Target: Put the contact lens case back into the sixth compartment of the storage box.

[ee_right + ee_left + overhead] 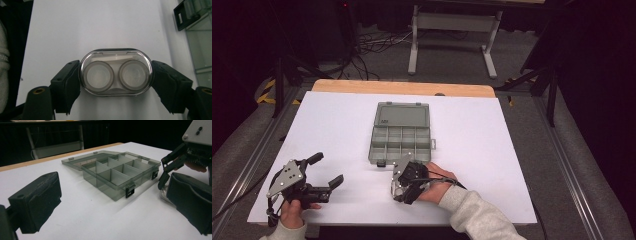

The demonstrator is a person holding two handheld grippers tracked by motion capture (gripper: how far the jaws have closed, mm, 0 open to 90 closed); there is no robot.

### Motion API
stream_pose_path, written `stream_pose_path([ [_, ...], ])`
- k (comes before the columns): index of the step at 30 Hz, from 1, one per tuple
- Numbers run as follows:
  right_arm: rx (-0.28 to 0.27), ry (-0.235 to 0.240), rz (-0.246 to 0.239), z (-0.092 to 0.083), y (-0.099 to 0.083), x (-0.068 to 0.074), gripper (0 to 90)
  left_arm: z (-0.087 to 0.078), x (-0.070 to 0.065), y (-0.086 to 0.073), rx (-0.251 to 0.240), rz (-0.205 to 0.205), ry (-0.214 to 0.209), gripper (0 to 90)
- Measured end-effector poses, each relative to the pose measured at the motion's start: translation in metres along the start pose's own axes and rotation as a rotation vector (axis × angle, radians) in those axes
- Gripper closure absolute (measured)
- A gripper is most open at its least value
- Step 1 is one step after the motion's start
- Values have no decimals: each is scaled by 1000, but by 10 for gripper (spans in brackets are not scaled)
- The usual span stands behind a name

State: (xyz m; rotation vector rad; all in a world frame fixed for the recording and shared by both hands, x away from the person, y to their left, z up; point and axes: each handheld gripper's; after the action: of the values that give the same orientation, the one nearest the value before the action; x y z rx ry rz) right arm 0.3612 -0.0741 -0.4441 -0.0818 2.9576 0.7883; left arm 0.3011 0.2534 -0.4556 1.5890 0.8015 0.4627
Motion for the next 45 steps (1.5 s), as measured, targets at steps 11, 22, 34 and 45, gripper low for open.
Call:
stream_pose_path([
  [11, -35, -29, -9, -17, 7, -1, 263, 0, 0, 0, -1, 0, -2, 4],
  [22, -118, -59, -8, -32, 10, -4, 262, 0, 0, 0, 0, 1, -2, 4],
  [34, -190, -93, 2, -43, 12, -9, 262, -1, 1, 0, 1, 0, -2, 4],
  [45, -224, -125, 9, -57, 17, -18, 263, 0, 1, 0, 6, 0, -3, 4],
])
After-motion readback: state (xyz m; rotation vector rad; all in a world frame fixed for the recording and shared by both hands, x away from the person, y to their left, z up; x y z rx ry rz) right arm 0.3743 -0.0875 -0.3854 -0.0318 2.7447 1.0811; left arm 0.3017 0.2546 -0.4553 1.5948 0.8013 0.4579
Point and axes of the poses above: each handheld gripper's, and its own axes: z roughly forward along the jaws, y roughly out of its top, x roughly to its left, and after that the axes turned 6 degrees about -z, right-handed
